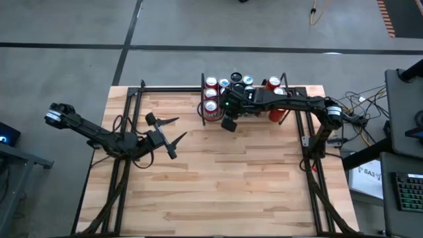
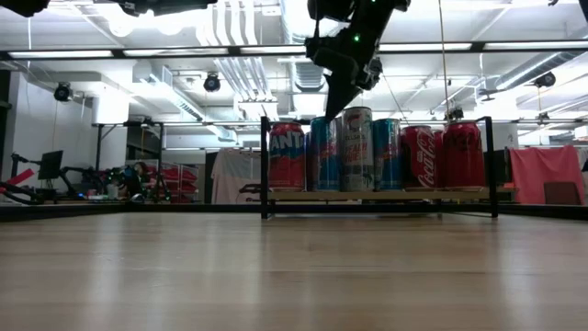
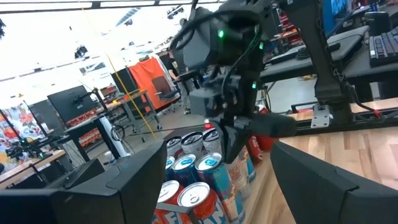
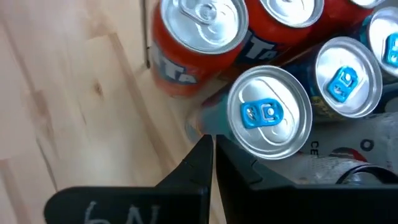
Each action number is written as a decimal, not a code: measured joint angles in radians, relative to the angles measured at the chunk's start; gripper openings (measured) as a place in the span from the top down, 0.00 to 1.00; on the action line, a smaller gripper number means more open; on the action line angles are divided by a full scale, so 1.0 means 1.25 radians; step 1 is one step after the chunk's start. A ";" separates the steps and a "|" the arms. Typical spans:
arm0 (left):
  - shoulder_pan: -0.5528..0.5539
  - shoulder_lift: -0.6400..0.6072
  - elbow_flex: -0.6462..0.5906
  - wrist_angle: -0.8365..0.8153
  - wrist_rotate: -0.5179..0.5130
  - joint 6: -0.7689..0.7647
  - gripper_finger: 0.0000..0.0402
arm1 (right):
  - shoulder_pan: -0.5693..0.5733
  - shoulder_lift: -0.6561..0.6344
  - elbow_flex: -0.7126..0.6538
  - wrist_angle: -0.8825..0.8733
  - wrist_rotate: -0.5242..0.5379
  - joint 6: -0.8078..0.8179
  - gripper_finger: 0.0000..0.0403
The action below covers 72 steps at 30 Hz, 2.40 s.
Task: Place canned beverage on shelf
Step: Adjust the soda cans on the shelf
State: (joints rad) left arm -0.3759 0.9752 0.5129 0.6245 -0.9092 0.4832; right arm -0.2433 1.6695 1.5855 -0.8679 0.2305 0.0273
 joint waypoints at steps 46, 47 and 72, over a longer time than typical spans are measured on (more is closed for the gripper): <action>0.424 0.370 0.412 -0.403 0.469 -0.167 1.00 | -0.180 -0.391 -0.528 0.474 -0.049 0.013 0.98; 0.424 0.370 0.412 -0.402 0.469 -0.167 1.00 | -0.179 -0.388 -0.528 0.477 -0.057 0.013 0.98; 0.424 0.355 0.410 -0.413 0.462 -0.170 1.00 | -0.248 -0.301 -0.464 0.509 0.001 -0.077 0.98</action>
State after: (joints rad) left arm 0.1542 1.4186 1.0260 0.1088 -0.3313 0.2710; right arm -0.5533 1.2929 1.0054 -0.2312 0.2314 -0.0695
